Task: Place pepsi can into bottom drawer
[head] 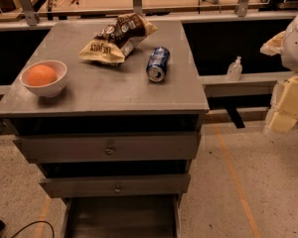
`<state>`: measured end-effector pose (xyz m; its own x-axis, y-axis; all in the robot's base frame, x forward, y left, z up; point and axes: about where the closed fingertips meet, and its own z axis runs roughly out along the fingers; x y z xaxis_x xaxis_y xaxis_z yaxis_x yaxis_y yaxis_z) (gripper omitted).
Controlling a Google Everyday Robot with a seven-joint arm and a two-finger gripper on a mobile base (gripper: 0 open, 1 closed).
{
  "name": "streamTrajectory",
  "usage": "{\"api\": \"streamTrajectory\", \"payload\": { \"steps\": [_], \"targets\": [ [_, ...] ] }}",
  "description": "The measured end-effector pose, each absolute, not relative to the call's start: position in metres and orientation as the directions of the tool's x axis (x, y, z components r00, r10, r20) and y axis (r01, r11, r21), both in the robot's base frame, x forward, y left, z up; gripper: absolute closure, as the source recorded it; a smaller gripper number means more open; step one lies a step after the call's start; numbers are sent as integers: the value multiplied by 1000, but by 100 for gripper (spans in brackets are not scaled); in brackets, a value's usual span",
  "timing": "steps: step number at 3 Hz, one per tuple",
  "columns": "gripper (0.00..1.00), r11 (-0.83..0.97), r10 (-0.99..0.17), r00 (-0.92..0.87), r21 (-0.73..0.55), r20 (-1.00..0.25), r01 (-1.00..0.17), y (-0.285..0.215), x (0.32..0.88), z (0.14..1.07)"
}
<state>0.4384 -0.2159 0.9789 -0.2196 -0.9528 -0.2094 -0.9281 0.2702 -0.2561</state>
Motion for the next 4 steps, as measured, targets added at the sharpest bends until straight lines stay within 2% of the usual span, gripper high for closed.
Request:
{"api": "streamTrajectory", "payload": {
  "steps": [1, 2, 3, 4],
  "targets": [
    [0, 270, -953, -220, -256, -210, -928, -216, 438, 979],
    [0, 285, -948, -235, -244, -216, -927, -210, 467, 973],
    [0, 230, -954, -179, -200, -242, -952, -209, 516, 957],
    [0, 63, -967, -25, -143, -254, -988, -211, 569, 924]
  ]
}}
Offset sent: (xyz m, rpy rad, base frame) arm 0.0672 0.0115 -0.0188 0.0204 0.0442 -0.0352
